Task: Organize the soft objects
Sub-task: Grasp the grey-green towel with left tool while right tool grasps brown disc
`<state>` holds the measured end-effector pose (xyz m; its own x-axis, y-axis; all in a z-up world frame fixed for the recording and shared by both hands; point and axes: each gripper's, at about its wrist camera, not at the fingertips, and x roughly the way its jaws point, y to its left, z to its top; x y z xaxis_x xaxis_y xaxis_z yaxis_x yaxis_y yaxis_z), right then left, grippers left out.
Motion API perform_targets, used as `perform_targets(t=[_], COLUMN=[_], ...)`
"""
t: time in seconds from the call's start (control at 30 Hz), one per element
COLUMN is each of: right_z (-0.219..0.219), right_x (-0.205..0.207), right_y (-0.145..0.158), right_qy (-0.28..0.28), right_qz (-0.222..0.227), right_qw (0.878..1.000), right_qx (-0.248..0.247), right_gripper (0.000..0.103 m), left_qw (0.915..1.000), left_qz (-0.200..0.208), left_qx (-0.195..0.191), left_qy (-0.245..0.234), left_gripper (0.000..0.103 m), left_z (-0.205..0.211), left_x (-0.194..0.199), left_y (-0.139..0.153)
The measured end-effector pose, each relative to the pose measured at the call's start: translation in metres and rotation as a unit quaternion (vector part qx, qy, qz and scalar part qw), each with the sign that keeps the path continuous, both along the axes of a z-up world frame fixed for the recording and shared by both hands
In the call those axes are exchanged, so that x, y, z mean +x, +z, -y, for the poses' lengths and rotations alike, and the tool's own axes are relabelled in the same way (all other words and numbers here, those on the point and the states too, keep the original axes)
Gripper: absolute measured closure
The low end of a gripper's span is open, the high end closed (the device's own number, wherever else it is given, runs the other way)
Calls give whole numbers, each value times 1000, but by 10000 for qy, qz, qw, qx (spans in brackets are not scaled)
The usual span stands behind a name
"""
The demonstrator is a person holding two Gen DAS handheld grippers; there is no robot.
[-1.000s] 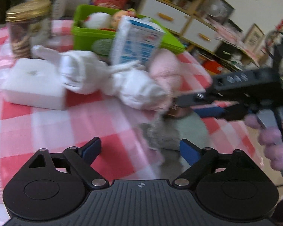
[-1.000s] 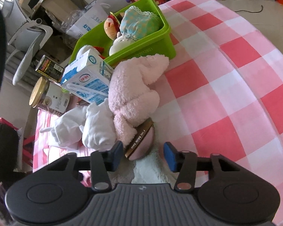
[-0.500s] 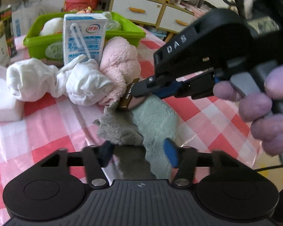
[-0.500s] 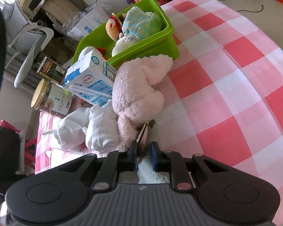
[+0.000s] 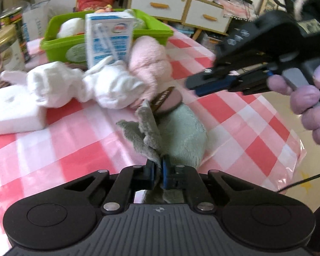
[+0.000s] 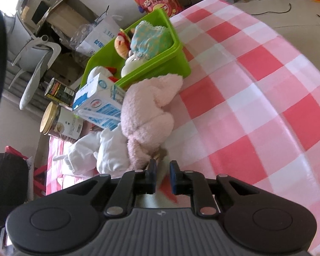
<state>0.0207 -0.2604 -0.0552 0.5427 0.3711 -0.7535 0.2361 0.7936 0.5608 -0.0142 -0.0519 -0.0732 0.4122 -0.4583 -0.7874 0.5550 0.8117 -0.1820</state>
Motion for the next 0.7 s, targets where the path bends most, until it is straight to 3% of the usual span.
perform_targets(t=[0.4,0.7], right_z=[-6,-17], right_x=[-3,6], right_y=[-8,-10], right_qy=[254,296], right_qz=[-28,66], right_qw=[9974,9963], right_qx=[667,802], right_gripper=[100,101], left_qw=[10000,9999], left_qz=[-70,-100], left_qx=[54,8], left_qy=[28,29], left_gripper=[101,101], left_z=[-12,-14], left_x=[-2,-1], left_y=[2,1])
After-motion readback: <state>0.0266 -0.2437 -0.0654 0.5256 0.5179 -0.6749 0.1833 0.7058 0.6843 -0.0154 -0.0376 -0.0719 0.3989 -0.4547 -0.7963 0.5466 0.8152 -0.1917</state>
